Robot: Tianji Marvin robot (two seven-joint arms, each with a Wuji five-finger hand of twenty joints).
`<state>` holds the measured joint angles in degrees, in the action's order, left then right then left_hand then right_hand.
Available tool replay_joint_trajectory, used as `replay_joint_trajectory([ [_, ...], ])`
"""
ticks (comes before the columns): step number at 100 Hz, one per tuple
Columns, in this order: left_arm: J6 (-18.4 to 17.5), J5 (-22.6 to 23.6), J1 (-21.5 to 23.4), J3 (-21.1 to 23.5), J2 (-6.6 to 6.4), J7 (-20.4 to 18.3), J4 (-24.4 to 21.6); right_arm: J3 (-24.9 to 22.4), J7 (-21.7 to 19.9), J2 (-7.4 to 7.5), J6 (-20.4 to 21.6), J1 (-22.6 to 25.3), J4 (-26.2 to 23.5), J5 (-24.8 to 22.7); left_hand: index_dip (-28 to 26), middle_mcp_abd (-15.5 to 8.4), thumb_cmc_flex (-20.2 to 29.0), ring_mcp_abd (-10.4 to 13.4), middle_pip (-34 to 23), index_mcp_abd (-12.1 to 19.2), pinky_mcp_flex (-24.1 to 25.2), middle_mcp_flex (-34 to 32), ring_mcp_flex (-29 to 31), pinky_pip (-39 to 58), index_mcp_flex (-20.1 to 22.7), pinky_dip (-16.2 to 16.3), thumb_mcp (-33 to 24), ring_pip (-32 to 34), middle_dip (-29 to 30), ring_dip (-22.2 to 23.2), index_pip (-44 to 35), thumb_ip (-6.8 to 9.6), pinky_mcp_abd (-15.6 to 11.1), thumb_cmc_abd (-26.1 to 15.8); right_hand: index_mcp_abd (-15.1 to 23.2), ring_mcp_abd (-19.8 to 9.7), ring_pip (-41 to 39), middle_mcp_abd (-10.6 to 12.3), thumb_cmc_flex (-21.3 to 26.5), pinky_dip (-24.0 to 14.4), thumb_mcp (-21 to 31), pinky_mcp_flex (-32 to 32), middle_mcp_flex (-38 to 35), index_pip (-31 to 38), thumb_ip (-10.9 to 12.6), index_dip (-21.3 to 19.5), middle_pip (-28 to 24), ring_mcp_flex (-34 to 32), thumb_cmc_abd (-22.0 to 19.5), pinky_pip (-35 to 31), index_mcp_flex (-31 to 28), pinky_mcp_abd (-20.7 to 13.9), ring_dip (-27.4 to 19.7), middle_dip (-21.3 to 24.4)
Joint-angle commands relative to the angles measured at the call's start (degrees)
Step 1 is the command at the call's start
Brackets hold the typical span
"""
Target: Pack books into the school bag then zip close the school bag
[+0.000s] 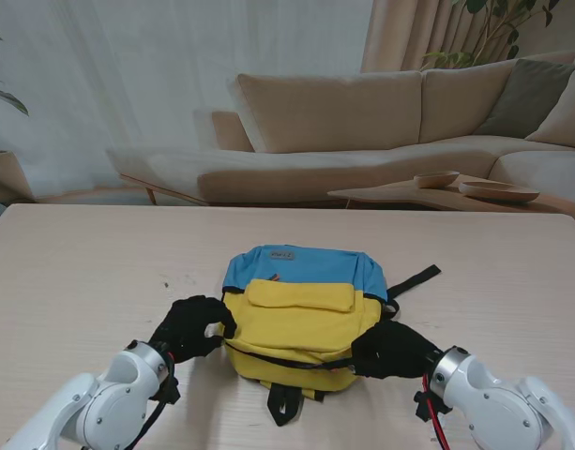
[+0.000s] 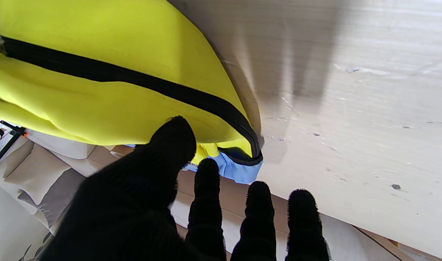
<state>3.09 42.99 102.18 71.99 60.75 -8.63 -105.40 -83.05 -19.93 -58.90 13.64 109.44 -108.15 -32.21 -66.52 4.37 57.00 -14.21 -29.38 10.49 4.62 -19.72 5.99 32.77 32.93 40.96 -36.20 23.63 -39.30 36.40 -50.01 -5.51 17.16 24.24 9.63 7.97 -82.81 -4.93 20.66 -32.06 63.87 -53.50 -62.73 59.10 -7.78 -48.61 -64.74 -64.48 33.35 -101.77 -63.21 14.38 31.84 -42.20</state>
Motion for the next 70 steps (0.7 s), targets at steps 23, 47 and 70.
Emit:
replay_joint_trajectory([
  [23, -3.66, -2.61, -0.19, -0.37, -1.16, -8.21, -3.02, 1.68, -1.05, 0.07, -0.67, -0.51, 0.98, -0.09, 34.75, -1.24, -17.12, 0.03, 11.05, -4.20, 1.21, 4.55, -0.86, -3.14, -24.29, -0.89, 0.99, -4.99, 11.33, -3.11, 19.86, 2.54, 0.50, -2.66, -1.60, 1.80, -2.02, -0.54, -1.97, 0.59, 0.54, -0.70, -1.05, 3.13, 1.79, -0.95, -0.51, -2.76, -0.15, -7.98, -3.68, -0.57, -0.31, -0.94],
  [47, -2.89, -6.55, -7.38, -7.33, -1.86, -12.13, 1.05, 1.60, -1.05, 0.06, -0.77, -0.64, 1.24, 0.02, 39.62, -2.16, -18.05, 0.52, 12.63, -1.28, 1.47, 4.99, -0.30, -6.09, -24.57, -0.28, 1.99, -7.76, 12.41, -4.10, 25.36, 2.17, 0.37, -2.45, -1.60, 1.80, -2.01, -0.48, -1.98, 0.57, 0.59, -0.65, -1.00, 3.11, 1.77, -0.98, -0.51, -2.76, -0.15, -7.95, -3.69, -0.59, -0.30, -0.94],
  [70, 1.36, -6.70, -11.15, -12.35, -1.57, -10.93, 5.10, 0.71, -0.81, -0.04, -0.77, -0.94, 1.94, 0.26, 33.21, 1.21, 5.72, -2.96, 6.13, -2.52, -0.93, -9.66, 7.04, 3.36, 0.46, 1.67, 9.17, -1.76, 8.74, -0.04, 10.72, 0.12, 3.26, -6.80, -1.60, 1.76, -1.97, -0.42, -2.02, 0.55, 0.55, -0.65, -0.97, 3.08, 1.80, -1.01, -0.49, -2.72, -0.16, -7.94, -3.69, -0.59, -0.30, -0.94],
])
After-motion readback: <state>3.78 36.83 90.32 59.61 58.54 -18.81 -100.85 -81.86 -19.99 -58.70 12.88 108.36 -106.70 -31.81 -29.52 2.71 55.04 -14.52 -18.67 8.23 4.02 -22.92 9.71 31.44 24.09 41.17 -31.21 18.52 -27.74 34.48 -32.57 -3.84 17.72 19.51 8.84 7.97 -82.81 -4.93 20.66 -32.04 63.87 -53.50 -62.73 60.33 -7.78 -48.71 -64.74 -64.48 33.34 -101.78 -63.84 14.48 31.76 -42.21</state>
